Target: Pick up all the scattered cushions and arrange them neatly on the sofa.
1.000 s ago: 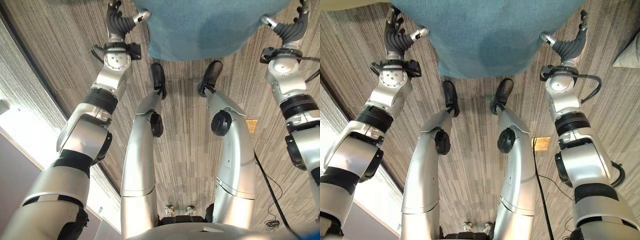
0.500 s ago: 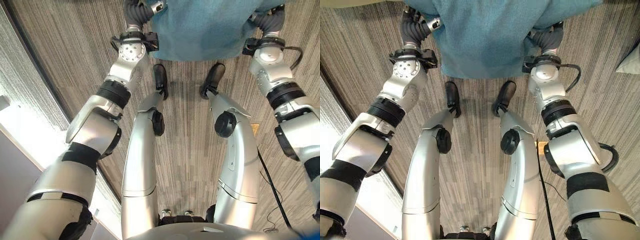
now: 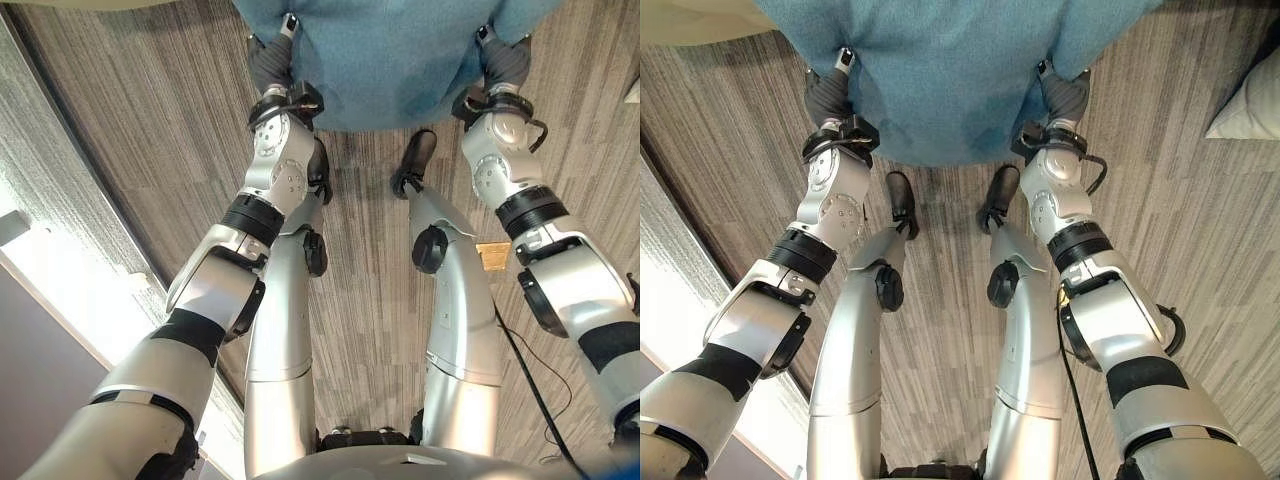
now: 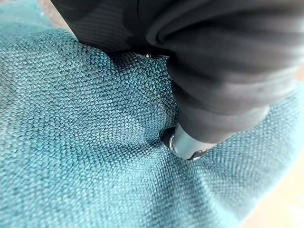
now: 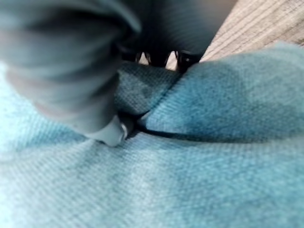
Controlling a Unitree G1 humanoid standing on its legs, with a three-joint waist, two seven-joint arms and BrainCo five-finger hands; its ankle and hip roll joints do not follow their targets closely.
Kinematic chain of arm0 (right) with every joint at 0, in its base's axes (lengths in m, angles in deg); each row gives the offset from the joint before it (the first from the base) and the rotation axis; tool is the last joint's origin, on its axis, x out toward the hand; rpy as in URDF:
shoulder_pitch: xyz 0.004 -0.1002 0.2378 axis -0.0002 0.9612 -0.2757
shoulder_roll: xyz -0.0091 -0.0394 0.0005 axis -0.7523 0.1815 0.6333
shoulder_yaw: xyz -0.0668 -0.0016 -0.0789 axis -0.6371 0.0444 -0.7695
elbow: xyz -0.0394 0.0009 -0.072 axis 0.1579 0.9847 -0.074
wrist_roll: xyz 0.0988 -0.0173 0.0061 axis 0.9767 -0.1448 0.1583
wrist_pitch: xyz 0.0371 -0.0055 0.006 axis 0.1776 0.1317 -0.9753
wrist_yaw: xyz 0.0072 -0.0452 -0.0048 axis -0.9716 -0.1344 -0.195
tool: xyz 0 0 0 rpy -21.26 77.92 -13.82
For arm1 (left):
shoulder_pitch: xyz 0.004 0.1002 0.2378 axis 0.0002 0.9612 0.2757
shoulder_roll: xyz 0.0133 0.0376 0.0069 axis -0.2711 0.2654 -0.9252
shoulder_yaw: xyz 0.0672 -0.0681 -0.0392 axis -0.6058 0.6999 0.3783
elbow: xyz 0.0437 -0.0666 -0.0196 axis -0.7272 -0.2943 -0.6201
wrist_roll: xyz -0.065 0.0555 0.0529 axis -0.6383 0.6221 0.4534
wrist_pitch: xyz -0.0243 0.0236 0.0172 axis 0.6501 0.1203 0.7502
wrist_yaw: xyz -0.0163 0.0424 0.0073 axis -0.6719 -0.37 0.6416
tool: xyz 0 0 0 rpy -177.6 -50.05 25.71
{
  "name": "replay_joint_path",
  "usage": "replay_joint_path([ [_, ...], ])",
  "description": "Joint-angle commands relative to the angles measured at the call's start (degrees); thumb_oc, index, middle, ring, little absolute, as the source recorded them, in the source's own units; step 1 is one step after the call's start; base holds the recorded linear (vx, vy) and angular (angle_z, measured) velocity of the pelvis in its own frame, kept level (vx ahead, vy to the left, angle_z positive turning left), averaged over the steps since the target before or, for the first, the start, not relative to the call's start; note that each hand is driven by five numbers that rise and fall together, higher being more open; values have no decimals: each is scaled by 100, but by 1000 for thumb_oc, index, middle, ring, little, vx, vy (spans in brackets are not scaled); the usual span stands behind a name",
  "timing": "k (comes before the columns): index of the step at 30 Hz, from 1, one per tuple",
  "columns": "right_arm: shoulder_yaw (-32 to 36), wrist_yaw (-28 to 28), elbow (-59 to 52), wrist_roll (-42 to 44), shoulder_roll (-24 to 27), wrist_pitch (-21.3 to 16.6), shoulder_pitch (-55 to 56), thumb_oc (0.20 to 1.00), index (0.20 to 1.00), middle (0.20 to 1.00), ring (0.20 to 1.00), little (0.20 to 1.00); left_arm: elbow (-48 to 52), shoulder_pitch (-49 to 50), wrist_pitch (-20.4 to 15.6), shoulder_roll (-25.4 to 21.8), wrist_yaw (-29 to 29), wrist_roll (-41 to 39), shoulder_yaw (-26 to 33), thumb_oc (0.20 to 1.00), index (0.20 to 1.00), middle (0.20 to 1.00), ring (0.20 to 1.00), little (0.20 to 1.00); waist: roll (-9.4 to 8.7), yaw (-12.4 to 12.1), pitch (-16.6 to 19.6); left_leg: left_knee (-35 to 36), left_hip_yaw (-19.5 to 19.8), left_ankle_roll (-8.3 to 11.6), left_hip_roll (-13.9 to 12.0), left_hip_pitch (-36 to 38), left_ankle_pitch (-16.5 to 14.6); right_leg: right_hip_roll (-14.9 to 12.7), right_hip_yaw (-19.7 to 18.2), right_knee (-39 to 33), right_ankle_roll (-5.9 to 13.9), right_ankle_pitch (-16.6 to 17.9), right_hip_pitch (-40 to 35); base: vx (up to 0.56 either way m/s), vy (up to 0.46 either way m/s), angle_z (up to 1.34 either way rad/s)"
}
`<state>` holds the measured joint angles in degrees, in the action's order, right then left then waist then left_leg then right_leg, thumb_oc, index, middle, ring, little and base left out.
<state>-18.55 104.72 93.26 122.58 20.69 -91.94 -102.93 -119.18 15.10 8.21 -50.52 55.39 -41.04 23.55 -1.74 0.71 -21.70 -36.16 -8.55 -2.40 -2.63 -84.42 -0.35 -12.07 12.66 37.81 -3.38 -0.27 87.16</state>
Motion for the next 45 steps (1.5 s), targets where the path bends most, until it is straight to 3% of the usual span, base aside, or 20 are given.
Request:
replay_joint_path([
  [1,-272,-512,-968,-746,-636,-699,-159,200,200,200,200,200,630,157,-162,280,679,1070,-320,200,200,200,200,200,282,115,756,-71,873,360,40,237,-465,59,-99,388,919,-507,-529,-85,-13,8],
  [11,233,-602,-2451,-1456,-879,-727,1677,200,200,200,200,200,1541,1714,-41,255,937,1788,-312,200,200,200,200,200,272,138,1003,1309,1137,624,-11,2440,-224,31,195,-941,952,-279,-2692,-15,-38,4],
  [17,91,-869,-2917,-1685,-950,-571,2759,200,200,200,200,200,1803,2583,-46,397,1044,1821,-376,200,200,200,200,200,191,98,1203,1957,1182,718,-16,3832,-154,69,395,-1670,976,-173,-4045,23,-39,2],
  [20,26,-1034,-3097,-1606,-1096,-522,3407,200,200,200,200,200,1947,3096,-77,454,1087,1796,-382,200,200,200,200,200,151,70,1250,2395,1153,778,-60,4893,-101,135,540,-2186,993,-105,-5136,51,-13,8],
  [21,30,-1059,-3154,-1602,-1124,-518,3548,200,200,200,200,200,1978,3227,-75,471,1092,1799,-394,200,200,200,200,200,135,75,1229,2517,1107,767,-34,5097,73,116,627,-2354,941,52,-5380,0,0,0],
  [29,167,-1548,-3701,-1736,-831,-201,4808,200,200,200,200,200,2557,4698,85,24,1290,2187,-26,200,200,200,200,200,101,6,1556,3336,783,991,-308,7543,133,523,781,-3357,912,-177,-8023,209,-61,3],
  [36,372,-1561,-3735,-1747,-778,-165,5198,200,200,200,200,200,2520,4983,169,61,1324,2189,73,200,200,200,200,200,48,-31,1686,2839,806,1082,-345,7672,252,739,828,-3765,774,-260,-8700,82,-93,25],
  [39,432,-1592,-3753,-1747,-761,-127,5300,200,200,200,200,200,2509,5017,217,96,1353,2182,62,200,200,200,200,200,-10,-58,1668,2237,812,1024,-268,7469,224,703,846,-3802,716,-296,-8884,55,-42,15],
  [43,483,-1559,-3746,-1750,-756,-118,5312,200,200,200,200,200,2459,4980,304,114,1368,2246,-50,200,200,200,200,200,-72,-86,1764,2662,449,847,-253,7305,127,653,914,-3819,781,-342,-8971,73,39,17],
  [44,517,-1519,-3715,-1695,-778,-119,5260,200,200,200,200,200,2471,4912,315,89,1320,2338,-36,200,200,200,200,200,-130,-143,1721,2500,348,836,-157,6805,257,657,841,-3775,788,-340,-8965,86,88,29],
  [45,498,-1527,-3693,-1680,-798,-100,5230,200,200,200,200,200,2516,4922,311,57,1330,2345,-7,200,200,200,200,200,-119,-222,1720,2487,357,820,-137,6799,203,680,765,-3699,791,-367,-8922,228,207,13],
])
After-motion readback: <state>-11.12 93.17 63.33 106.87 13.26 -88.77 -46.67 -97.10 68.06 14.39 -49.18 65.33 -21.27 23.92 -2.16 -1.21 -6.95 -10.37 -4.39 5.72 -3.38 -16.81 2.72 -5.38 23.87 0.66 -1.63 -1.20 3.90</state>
